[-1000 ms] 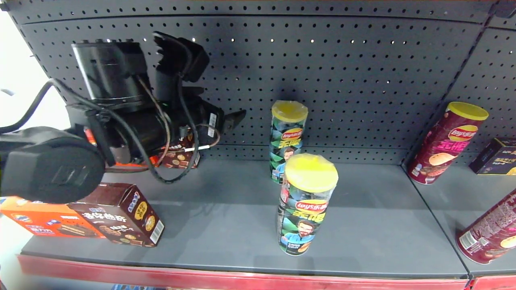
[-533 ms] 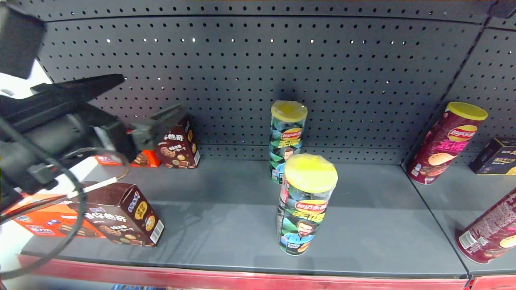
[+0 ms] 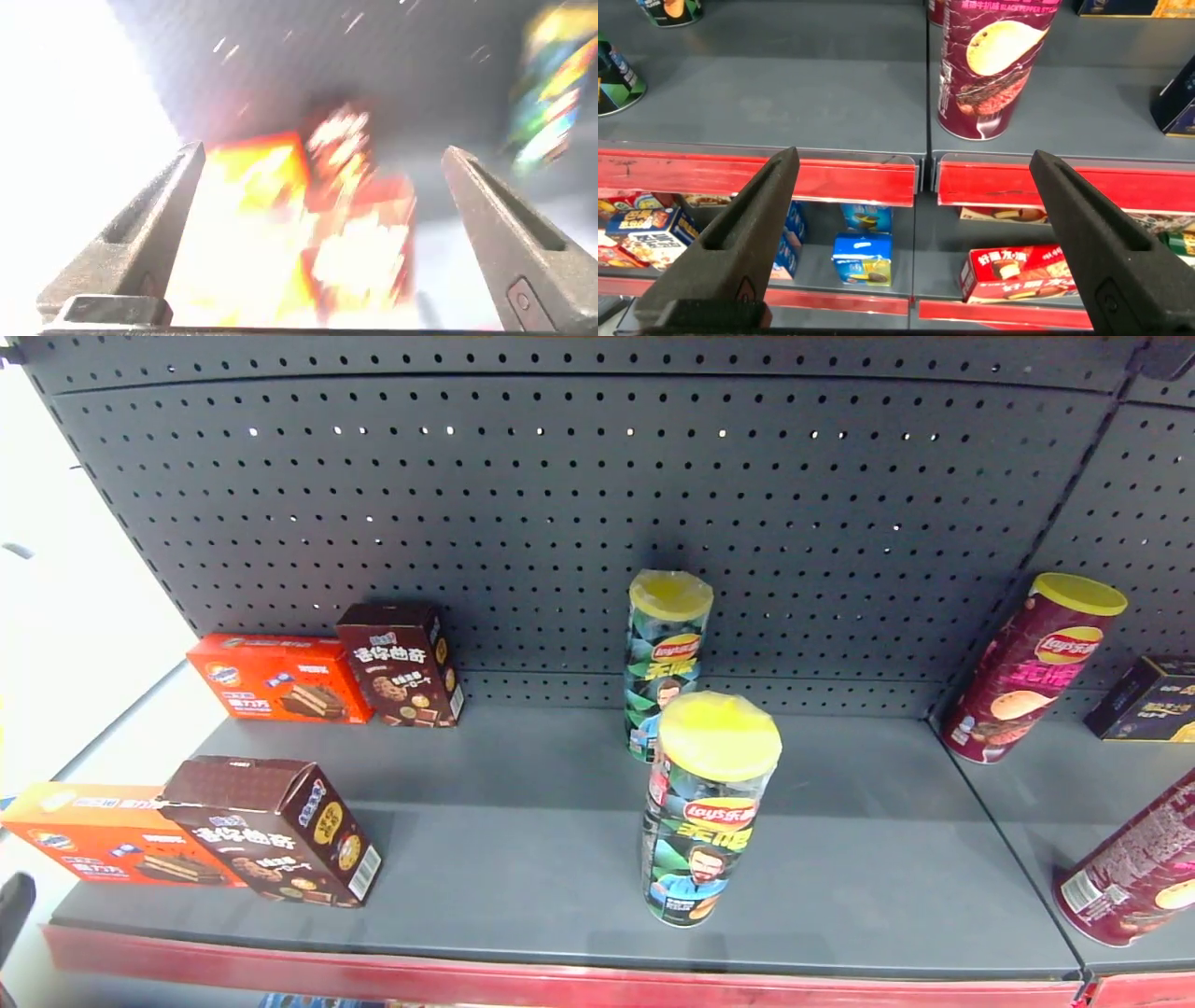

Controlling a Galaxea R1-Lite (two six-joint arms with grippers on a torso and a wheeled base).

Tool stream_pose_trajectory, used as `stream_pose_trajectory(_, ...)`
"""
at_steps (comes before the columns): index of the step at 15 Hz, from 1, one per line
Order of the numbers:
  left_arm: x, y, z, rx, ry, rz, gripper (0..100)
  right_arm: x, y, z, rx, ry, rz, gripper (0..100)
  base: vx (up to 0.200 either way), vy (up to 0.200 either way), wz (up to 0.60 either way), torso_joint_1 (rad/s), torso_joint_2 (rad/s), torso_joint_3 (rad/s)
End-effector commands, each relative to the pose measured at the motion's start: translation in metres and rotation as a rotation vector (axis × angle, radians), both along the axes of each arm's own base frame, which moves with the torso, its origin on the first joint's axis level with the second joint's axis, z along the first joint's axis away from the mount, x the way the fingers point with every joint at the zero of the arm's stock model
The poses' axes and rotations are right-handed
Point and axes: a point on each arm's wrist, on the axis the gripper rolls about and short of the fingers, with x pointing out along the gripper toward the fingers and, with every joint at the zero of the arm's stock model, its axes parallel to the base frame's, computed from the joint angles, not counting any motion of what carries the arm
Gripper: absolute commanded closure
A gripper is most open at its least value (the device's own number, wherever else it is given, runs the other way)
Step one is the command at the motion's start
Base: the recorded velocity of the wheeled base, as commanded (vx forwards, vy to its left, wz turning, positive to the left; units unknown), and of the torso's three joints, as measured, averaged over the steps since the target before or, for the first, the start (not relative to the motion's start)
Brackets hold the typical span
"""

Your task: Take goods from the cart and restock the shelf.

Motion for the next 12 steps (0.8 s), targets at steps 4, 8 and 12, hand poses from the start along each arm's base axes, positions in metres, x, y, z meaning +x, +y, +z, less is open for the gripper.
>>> stream_pose_trajectory(4,-0.042,-0.001,-0.085,-0.001,0.075,-0.041,0,0.0,0.0,0.0,0.0,0.001,0.0,0,0.0,0.0,0.0,0.0,0.0,0.0)
stream_pose_trajectory(8,-0.04,-0.001,-0.099,-0.002,0.213,-0.039,0,0.0,0.0,0.0,0.0,0.001,0.0,0,0.0,0.0,0.0,0.0,0.0,0.0)
stream_pose_trajectory(12,-0.04,-0.001,-0.099,-0.01,0.219,-0.066,0,0.0,0.0,0.0,0.0,0.001,0.0,0,0.0,0.0,0.0,0.0,0.0,0.0)
